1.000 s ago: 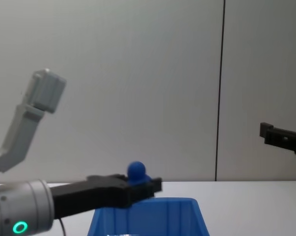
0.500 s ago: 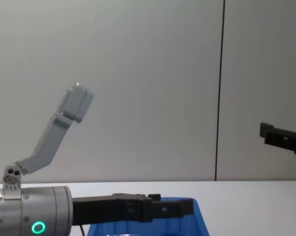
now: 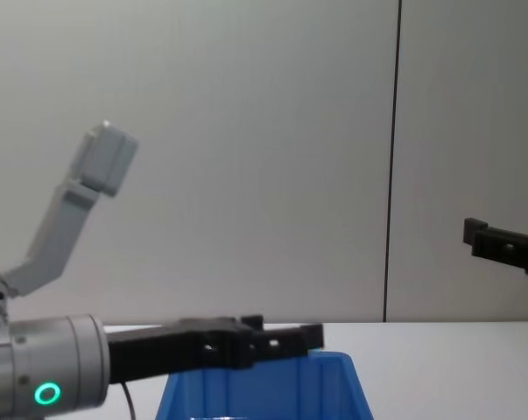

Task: Pick up the two dolls from the table and place them into the box.

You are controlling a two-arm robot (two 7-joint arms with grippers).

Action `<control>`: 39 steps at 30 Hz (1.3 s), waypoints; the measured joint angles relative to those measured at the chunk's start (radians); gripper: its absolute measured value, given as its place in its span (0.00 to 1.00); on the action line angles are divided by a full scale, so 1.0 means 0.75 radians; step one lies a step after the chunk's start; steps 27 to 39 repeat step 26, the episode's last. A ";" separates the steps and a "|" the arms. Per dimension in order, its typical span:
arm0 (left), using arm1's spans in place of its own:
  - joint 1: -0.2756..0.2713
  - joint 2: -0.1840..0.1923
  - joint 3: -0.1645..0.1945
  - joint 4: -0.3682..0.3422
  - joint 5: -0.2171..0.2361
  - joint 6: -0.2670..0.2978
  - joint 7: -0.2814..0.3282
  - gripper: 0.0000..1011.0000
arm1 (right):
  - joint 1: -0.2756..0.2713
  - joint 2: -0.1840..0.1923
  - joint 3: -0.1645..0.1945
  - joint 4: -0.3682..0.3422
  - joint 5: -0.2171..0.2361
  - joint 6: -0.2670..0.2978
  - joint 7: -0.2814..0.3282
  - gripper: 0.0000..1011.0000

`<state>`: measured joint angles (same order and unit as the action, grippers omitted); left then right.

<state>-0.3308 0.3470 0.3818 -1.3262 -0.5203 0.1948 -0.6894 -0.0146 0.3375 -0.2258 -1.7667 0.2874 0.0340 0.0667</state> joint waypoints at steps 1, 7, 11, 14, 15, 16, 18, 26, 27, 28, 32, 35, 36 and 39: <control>0.010 0.006 -0.002 -0.020 -0.004 -0.018 0.025 0.99 | 0.000 0.000 0.000 0.000 0.000 0.000 0.000 0.99; 0.072 0.042 -0.014 -0.109 -0.014 -0.109 0.140 0.99 | 0.000 0.000 0.000 0.000 0.000 0.000 0.000 0.99; 0.107 0.063 -0.021 -0.163 -0.014 -0.174 0.219 0.99 | 0.000 0.000 0.000 0.000 0.000 0.000 0.000 0.99; 0.138 0.079 -0.026 -0.202 -0.012 -0.225 0.280 0.99 | 0.000 0.000 0.000 0.000 0.000 0.000 0.000 0.99; 0.151 0.086 -0.029 -0.224 -0.006 -0.256 0.317 0.99 | 0.000 0.000 0.000 0.000 0.000 0.000 0.000 0.99; 0.158 0.090 -0.031 -0.234 -0.004 -0.269 0.333 0.99 | 0.000 0.000 0.000 0.000 0.000 0.000 0.000 0.99; 0.174 0.098 -0.033 -0.255 0.001 -0.294 0.362 0.99 | 0.000 0.000 0.000 0.000 0.000 0.000 0.000 0.99; 0.191 0.109 -0.037 -0.283 0.015 -0.329 0.416 0.99 | 0.000 0.000 0.000 0.000 0.000 0.000 0.000 0.99; 0.191 0.109 -0.037 -0.283 0.015 -0.329 0.416 0.99 | 0.000 0.000 0.000 0.000 0.000 0.000 0.000 0.99; 0.191 0.109 -0.037 -0.283 0.015 -0.329 0.416 0.99 | 0.000 0.000 0.000 0.000 0.000 0.000 0.000 0.99; 0.191 0.109 -0.037 -0.283 0.015 -0.329 0.416 0.99 | 0.000 0.000 0.000 0.000 0.000 0.000 0.000 0.99; 0.191 0.109 -0.037 -0.283 0.015 -0.329 0.416 0.99 | 0.000 0.000 0.000 0.000 0.000 0.000 0.000 0.99; 0.191 0.109 -0.037 -0.283 0.015 -0.329 0.416 0.99 | 0.000 0.000 0.000 0.000 0.000 0.000 0.000 0.99; 0.191 0.109 -0.037 -0.283 0.015 -0.329 0.416 0.99 | 0.000 0.000 0.000 0.000 0.000 0.000 0.000 0.99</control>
